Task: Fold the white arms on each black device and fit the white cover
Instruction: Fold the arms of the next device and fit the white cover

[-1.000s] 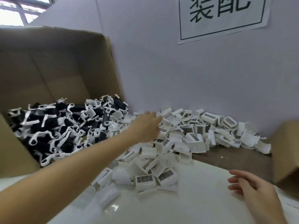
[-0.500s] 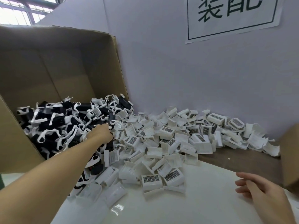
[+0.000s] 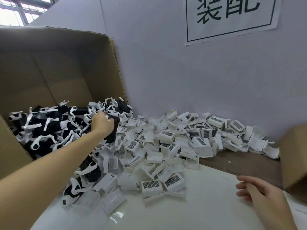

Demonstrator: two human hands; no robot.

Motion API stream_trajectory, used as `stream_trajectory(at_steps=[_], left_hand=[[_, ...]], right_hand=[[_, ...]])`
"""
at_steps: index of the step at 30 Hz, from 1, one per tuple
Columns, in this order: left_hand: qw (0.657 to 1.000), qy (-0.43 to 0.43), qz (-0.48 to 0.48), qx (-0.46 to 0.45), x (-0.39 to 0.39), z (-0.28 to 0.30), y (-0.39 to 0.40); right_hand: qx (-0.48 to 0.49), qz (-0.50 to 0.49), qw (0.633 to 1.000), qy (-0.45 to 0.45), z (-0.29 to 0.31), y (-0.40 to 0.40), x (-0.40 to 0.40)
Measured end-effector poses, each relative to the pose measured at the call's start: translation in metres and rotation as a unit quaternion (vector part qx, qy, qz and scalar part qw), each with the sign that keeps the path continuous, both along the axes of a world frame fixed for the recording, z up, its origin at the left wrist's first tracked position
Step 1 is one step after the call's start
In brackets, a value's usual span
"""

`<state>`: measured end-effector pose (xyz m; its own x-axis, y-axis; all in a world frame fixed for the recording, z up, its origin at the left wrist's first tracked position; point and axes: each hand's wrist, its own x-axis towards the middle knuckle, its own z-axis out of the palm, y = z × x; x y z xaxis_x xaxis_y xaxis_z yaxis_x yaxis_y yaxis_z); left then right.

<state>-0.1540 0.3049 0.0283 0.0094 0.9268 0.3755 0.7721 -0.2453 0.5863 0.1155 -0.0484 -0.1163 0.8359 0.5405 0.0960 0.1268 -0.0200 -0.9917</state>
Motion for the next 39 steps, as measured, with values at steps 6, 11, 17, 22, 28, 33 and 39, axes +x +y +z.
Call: stream_trajectory(at_steps=[6,11,17,22,28,33,39], left_hand=[[0.971,0.037,-0.118,0.205,0.039,0.028,-0.054],[0.96,0.002,-0.223,0.168,0.085,0.03,-0.128],[0.885,-0.313,-0.337,-0.077,0.137,-0.01,-0.194],[0.676,-0.577,-0.283,-0.361,0.169,-0.066,-0.23],[0.587,-0.636,-0.223,-0.448,0.188,-0.108,-0.254],[0.713,-0.506,-0.289,-0.391,0.189,-0.119,-0.259],[0.744,-0.382,-0.405,-0.368,0.188,-0.118,-0.269]], right_hand=[[-0.006,-0.009,1.0,-0.017,-0.002,0.001,-0.001],[-0.015,-0.019,0.999,-0.027,-0.003,0.0,-0.002],[0.005,0.014,1.0,0.0,0.004,-0.003,-0.004],[0.09,0.053,0.988,0.112,0.01,-0.007,-0.002],[-0.071,0.254,0.951,0.159,0.014,-0.003,-0.007],[0.101,0.071,0.989,0.078,-0.003,-0.012,-0.003],[0.066,-0.011,0.992,-0.109,-0.001,-0.004,-0.012]])
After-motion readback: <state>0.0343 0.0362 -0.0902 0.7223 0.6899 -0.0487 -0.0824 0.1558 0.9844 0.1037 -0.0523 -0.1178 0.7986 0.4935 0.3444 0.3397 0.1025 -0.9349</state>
